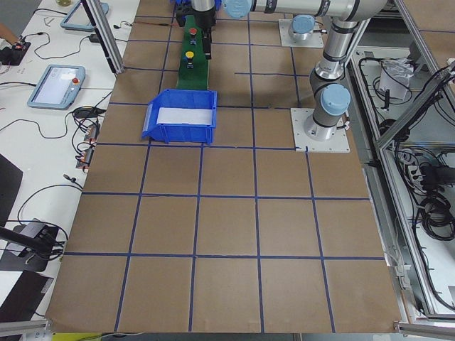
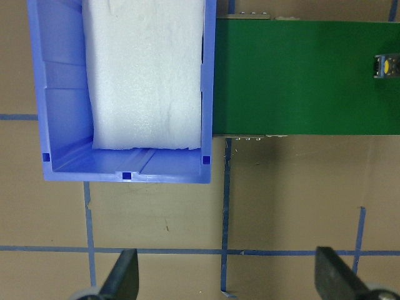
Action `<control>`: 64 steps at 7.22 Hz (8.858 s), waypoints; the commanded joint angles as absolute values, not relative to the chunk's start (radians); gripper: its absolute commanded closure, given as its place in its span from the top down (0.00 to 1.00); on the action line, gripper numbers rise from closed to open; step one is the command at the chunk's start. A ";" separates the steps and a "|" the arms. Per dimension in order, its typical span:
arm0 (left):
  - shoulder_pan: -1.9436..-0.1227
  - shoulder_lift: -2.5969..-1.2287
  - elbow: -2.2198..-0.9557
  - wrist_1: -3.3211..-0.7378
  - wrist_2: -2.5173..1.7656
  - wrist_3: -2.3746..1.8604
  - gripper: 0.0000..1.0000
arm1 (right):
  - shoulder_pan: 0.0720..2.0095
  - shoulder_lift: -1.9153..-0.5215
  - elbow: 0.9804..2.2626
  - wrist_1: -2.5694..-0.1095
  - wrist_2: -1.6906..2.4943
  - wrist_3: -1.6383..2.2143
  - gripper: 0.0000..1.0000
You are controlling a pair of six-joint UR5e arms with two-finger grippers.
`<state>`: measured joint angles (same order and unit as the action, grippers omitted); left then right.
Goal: Transport two buttons from left to right
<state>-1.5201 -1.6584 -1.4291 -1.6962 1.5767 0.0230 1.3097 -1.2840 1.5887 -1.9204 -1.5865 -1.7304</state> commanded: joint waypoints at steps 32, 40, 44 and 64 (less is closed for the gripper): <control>-1.520 -1.658 -1.437 -1.692 1.598 0.023 1.00 | 1.325 -1.203 1.623 -2.043 -1.563 -1.907 0.98; -1.520 -1.658 -1.437 -1.693 1.598 0.023 1.00 | 1.324 -1.207 1.686 -2.103 -1.534 -1.783 1.00; -1.520 -1.660 -1.437 -1.690 1.598 0.023 1.00 | 1.325 -1.218 1.700 -2.125 -1.531 -1.732 1.00; -1.520 -1.660 -1.436 -1.690 1.598 0.025 1.00 | 1.252 -1.317 1.622 -2.075 -1.563 -1.846 0.07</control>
<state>-1.5202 -1.6603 -1.4357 -1.6899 1.5984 0.0234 1.3087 -1.2721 1.6788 -2.1413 -1.5586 -1.8120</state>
